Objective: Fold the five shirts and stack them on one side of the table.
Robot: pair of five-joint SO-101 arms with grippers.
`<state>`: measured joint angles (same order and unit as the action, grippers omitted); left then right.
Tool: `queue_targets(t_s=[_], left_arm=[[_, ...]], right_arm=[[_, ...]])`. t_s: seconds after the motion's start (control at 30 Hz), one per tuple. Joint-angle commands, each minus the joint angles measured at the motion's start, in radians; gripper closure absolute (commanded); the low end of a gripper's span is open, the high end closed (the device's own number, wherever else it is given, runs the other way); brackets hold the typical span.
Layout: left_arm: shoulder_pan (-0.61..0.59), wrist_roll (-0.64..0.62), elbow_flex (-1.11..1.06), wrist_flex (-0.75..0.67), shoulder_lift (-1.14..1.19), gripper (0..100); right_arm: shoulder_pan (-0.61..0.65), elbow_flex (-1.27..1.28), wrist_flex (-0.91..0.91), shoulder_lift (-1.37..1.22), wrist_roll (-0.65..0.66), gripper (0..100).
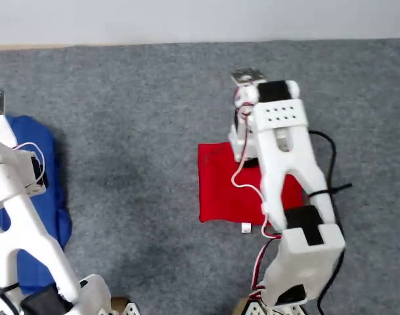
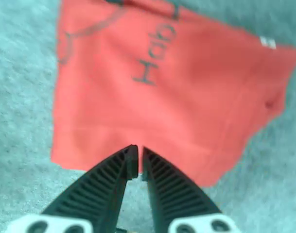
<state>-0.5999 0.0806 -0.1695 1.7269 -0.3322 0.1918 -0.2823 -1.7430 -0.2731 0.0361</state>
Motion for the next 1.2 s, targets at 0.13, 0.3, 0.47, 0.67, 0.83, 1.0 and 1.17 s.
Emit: queue_targets(t_s=[0.13, 0.3, 0.47, 0.67, 0.83, 1.0, 1.17], left_arm=[[0.008, 0.005, 0.007, 0.017, -0.037, 91], [0.008, 0.005, 0.007, 0.017, -0.037, 91], [0.008, 0.006, 0.007, 0.017, -0.037, 91], [0.008, 0.006, 0.007, 0.017, -0.037, 91], [0.008, 0.006, 0.007, 0.017, -0.034, 91], [0.008, 0.006, 0.007, 0.017, -0.037, 91], [0.008, 0.006, 0.007, 0.017, -0.037, 91]], right_arm=[[-0.087, 0.132, 0.090, 0.070, -0.147, 71.9], [-0.087, 0.224, 0.194, 0.070, -0.146, 71.9], [-0.117, 0.249, 0.220, 0.070, -0.146, 69.0], [-0.180, 0.249, 0.220, 0.059, -0.146, 63.5], [-0.200, 0.247, 0.251, -0.033, -0.146, 63.6], [-0.205, 0.245, 0.314, -0.140, -0.146, 63.7], [-0.203, 0.244, 0.314, -0.222, -0.146, 64.6]])
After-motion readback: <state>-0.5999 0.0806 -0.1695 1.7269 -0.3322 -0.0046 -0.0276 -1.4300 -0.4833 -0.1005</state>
